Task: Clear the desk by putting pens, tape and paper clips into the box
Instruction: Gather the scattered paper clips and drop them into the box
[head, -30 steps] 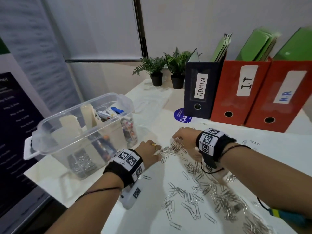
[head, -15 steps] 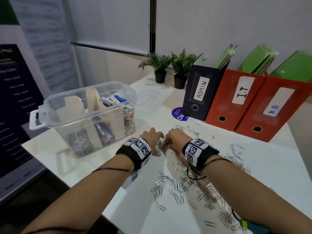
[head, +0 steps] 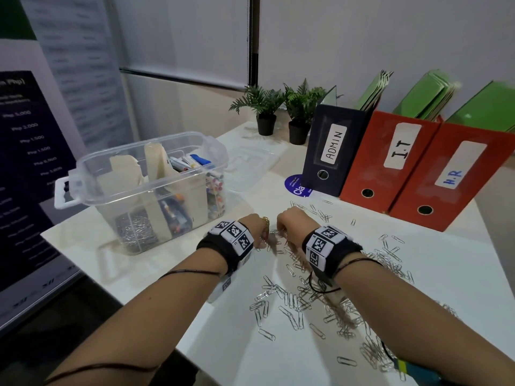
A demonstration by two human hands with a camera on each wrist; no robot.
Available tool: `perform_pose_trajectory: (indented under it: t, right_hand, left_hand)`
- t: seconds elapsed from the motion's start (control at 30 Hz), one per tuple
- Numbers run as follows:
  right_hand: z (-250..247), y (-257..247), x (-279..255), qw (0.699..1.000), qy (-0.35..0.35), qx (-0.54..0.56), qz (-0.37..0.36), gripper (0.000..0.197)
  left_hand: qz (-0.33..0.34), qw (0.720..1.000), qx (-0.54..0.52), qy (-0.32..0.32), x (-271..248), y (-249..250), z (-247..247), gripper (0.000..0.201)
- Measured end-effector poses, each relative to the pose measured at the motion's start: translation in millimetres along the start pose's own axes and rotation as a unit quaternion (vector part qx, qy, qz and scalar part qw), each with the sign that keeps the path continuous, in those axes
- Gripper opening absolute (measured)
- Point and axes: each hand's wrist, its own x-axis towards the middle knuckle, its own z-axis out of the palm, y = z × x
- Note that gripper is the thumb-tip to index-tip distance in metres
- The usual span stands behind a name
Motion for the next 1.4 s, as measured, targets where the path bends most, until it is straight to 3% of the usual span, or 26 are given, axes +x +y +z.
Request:
perform_pose_trajectory:
  t: [0.2, 0.4, 0.53, 0.77, 0.93, 1.13, 1.27, 1.4]
  right_hand:
    - [-4.7, -0.7, -2.6, 1.0, 0.016, 0.007, -0.006, 0.034]
    - [-9.4, -0.4, -8.8, 0.999, 0.023, 0.031, -0.008, 0.037]
    - [-14.5, -3.0, -15.0, 0.999, 0.027, 0.042, -0.007, 0.039]
    - [-17.7, -6.9, -21.9, 0.997, 0.051, 0.063, -0.004, 0.036]
    - [-25.9, -10.6, -22.2, 0.995, 0.063, 0.071, -0.006, 0.035]
    - [-54.9, -31.6, -14.4, 0.985, 0.131, 0.105, -0.038, 0.024]
    - [-87.0, -57.5, -5.2, 0.974, 0.176, 0.115, -0.083, 0.024]
    - [-116.3, -82.7, 4.3, 0.959, 0.211, 0.15, -0.115, 0.022]
  left_hand:
    - [-0.008, 1.0, -0.022, 0.003, -1.5, 0.4, 2.1, 0.017]
    - [-0.015, 1.0, -0.023, -0.005, -4.9, 6.7, -3.4, 0.03]
    - [-0.019, 1.0, -0.016, -0.009, -8.5, 9.2, -6.3, 0.023]
    - [-0.03, 0.979, -0.132, 0.154, -35.3, -4.3, -41.8, 0.02]
    - [-0.065, 0.933, -0.215, 0.281, -79.9, -29.2, -82.3, 0.018]
    - [-0.149, 0.867, -0.197, 0.432, -129.8, -85.1, -123.4, 0.017]
    - [-0.247, 0.848, -0.144, 0.446, -146.2, -127.8, -132.8, 0.017]
    - [-0.295, 0.866, -0.13, 0.381, -146.9, -153.0, -131.0, 0.017]
